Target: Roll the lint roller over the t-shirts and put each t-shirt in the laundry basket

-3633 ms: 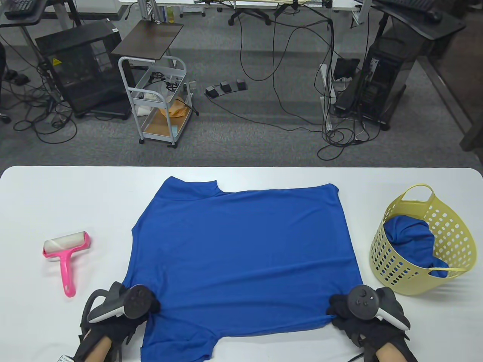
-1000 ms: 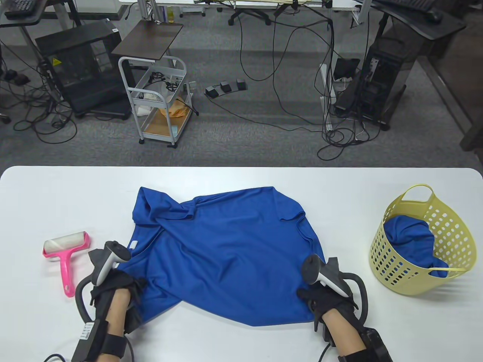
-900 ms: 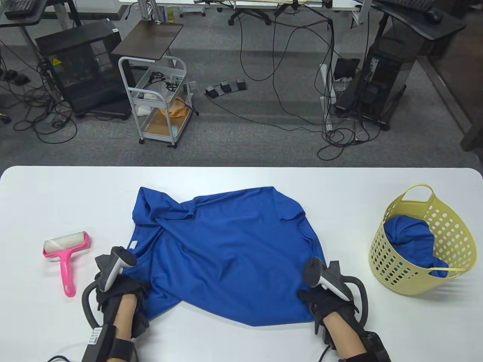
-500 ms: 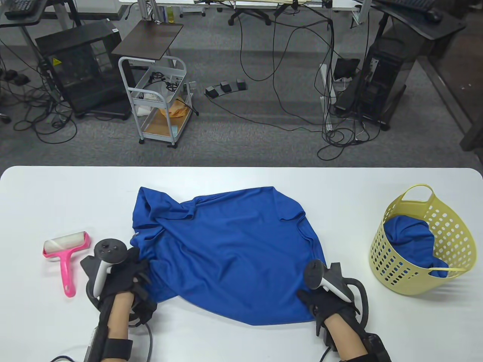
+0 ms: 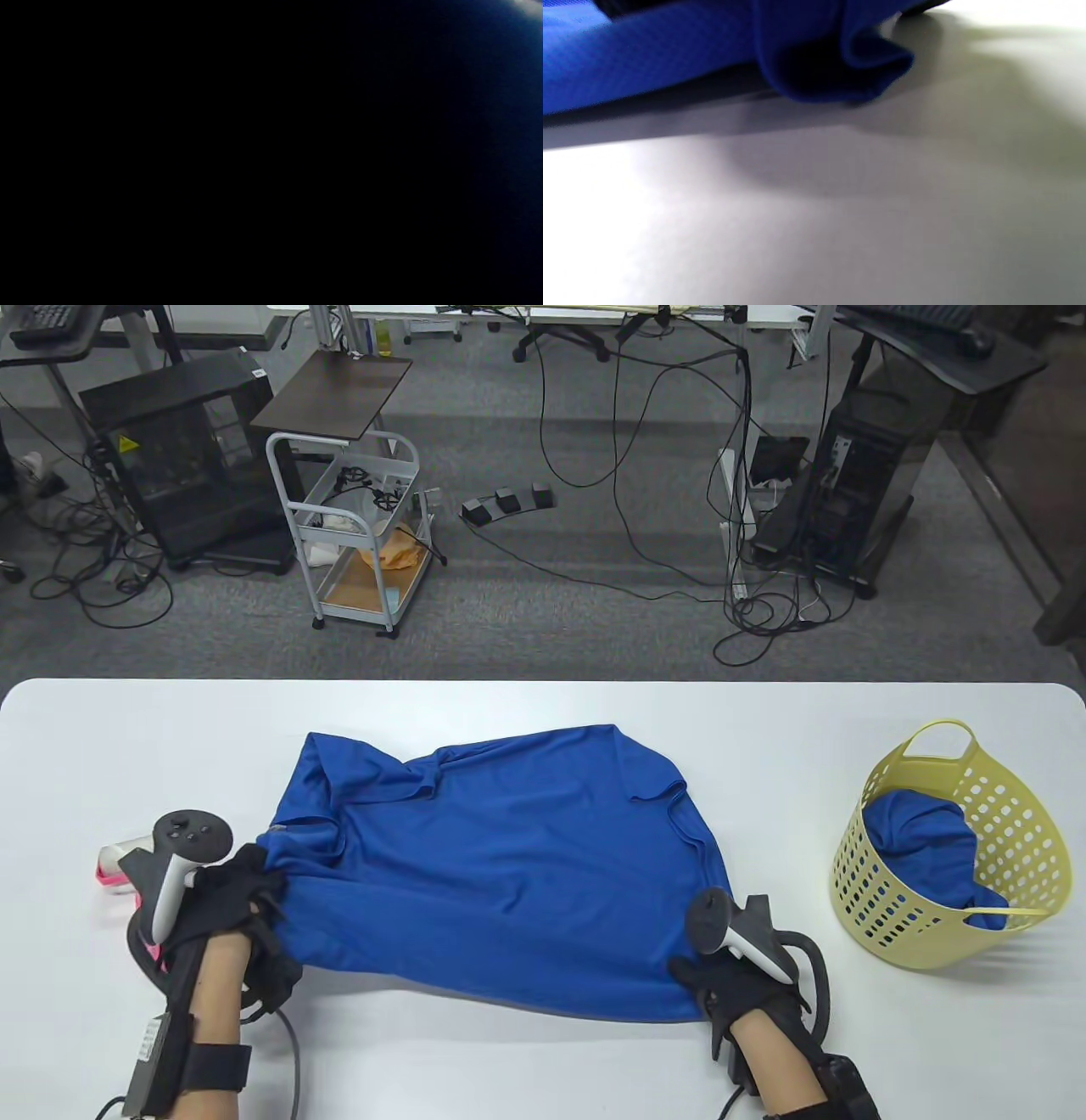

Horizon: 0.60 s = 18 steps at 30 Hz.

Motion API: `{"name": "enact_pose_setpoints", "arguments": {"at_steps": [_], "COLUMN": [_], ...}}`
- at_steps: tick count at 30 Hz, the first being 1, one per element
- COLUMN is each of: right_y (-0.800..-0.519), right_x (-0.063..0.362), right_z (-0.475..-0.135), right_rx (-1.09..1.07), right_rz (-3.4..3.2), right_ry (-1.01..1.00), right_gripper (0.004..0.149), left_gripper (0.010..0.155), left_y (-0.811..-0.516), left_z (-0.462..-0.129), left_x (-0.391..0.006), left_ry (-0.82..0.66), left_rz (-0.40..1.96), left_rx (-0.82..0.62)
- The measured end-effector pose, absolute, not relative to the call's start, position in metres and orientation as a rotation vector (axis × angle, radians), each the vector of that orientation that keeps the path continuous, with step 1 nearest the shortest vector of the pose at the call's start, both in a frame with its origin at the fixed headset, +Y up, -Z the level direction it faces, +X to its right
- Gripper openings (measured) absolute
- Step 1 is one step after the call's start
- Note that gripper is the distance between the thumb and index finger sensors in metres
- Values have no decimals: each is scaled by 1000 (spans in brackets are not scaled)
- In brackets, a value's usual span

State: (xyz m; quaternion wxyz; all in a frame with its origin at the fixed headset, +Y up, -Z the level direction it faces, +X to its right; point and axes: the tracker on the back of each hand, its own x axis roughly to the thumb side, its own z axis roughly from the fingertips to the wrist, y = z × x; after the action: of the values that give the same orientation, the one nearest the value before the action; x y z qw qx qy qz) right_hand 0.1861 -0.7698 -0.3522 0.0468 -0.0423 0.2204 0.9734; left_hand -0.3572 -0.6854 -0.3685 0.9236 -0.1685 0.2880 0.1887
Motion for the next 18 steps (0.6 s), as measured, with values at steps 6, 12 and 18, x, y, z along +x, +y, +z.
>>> {"name": "enact_pose_setpoints", "arguments": {"at_steps": [6,12,18], "right_y": [-768,-742,-726], "right_x": [189,200,196], "right_z": [-354,-351,-329], "right_rx": [-112,-221,-487], "right_rz": [2974,2891,3151], "right_ry": [626,343,480], "right_gripper": [67,59,65], "left_gripper": [68,68,73], "left_y": [-712,-707,-751], "left_z": [-364,-357,-355], "left_x": [-350,-304,-261], "left_ry": [518,261,176], "left_rz": [340,218,205], "left_rx": [-299,-256,-496]}}
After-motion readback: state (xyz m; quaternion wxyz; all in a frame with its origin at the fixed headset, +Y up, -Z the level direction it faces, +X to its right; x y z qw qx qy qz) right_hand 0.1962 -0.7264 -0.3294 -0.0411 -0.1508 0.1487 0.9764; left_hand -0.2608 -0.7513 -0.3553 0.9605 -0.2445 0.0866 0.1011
